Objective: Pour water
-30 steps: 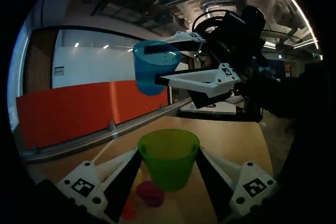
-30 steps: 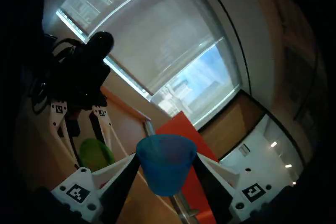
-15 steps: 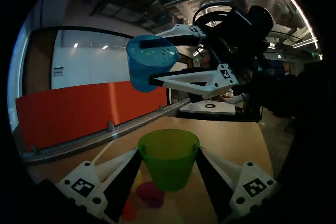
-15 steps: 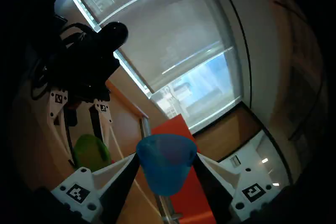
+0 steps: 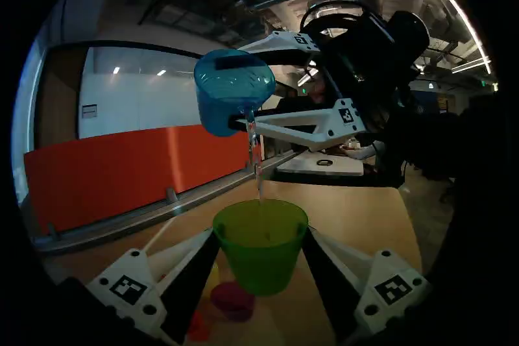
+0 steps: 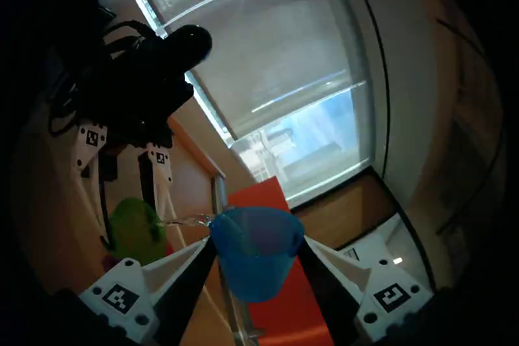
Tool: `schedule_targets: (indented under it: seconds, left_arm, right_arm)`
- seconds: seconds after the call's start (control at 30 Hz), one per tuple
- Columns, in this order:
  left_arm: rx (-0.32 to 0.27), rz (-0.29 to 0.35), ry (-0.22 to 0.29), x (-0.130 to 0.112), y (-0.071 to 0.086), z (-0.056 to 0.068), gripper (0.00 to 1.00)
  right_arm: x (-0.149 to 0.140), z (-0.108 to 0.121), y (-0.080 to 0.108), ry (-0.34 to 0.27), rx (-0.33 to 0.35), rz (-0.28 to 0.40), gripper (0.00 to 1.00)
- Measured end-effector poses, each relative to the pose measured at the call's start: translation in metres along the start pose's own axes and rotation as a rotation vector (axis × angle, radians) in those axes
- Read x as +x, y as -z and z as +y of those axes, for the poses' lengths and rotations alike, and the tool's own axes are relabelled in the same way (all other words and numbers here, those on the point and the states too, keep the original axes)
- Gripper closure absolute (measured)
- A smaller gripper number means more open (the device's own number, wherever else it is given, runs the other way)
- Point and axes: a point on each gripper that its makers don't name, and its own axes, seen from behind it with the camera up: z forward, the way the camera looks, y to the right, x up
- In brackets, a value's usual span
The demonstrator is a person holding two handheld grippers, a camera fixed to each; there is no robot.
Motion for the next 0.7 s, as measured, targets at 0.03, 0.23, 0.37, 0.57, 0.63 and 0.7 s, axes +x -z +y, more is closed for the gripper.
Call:
schedule_targets:
  seconds: [0.03,0.23,0.37,0.57,0.63,0.7]
  left_arm:
    - [-0.001,0.000,0.000,0.0000,-0.0002,0.0003,0.14]
    - [-0.004,-0.001,0.000,0.0006,-0.0012,0.0014,0.15]
    - [-0.007,0.000,-0.002,0.0015,-0.0015,0.0025,0.15]
    - [-0.004,-0.002,-0.003,0.0003,-0.0019,0.0018,0.14]
    - [-0.004,-0.003,-0.003,0.0000,-0.0022,0.0021,0.15]
    - [-0.006,-0.003,-0.004,-0.0001,-0.0025,0.0027,0.15]
  right_arm:
    - [0.0001,0.0004,-0.0002,0.006,-0.001,0.000,0.10]
    - [0.0002,0.0017,-0.0013,0.036,-0.003,-0.003,0.10]
    - [-0.0004,0.0034,-0.0018,0.058,-0.004,-0.007,0.11]
    - [0.0010,0.0067,-0.0022,0.086,-0.010,-0.008,0.10]
    - [0.0015,0.0074,-0.0022,0.094,-0.012,-0.008,0.10]
    - [0.0018,0.0082,-0.0021,0.102,-0.014,-0.008,0.10]
